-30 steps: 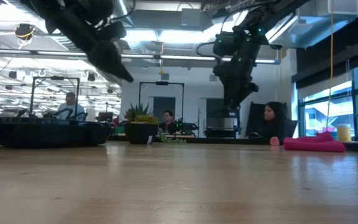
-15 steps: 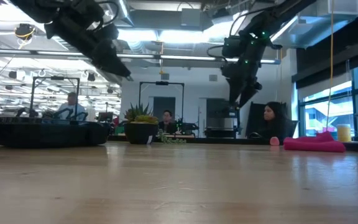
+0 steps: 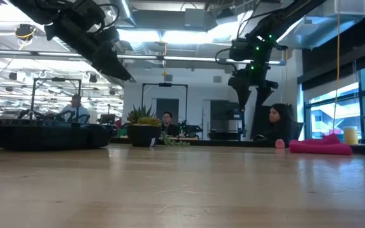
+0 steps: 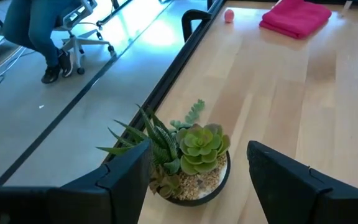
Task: Pick and placing Produce into tupperware
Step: Put the pink peach into the black container
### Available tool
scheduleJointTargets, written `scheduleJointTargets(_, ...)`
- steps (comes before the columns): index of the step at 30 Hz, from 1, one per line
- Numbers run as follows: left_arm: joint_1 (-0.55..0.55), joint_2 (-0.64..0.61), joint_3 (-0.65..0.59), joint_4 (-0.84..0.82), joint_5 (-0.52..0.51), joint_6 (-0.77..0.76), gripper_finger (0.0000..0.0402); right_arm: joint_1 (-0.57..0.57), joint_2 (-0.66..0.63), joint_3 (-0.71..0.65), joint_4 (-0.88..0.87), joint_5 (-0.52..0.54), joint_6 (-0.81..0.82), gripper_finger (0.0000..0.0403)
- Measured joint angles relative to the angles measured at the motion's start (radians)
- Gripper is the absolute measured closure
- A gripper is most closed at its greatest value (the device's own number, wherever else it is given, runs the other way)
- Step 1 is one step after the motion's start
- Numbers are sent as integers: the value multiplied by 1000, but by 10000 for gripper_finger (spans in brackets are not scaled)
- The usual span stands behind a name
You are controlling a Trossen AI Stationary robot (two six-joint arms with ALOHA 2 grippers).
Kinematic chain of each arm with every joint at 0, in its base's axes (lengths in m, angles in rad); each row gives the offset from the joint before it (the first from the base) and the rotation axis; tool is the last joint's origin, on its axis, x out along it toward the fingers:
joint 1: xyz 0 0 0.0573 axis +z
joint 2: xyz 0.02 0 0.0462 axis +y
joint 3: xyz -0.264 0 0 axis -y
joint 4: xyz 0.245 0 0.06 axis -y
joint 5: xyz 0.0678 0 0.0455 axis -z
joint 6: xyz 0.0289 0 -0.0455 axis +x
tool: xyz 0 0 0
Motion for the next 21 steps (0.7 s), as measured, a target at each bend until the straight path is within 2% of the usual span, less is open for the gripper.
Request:
scheduleJointTargets(4,0,0,0,-1,0,0,150,-61,25,0,-54,-29,68,30)
scheduleJointTargets(9,0,0,0,-17,0,0,147,-117,86,0,-131,-32,75,30)
scheduleJointTargets(21,0,0,0,-63,-1,2,149,-128,242,-2,-190,-49,75,37)
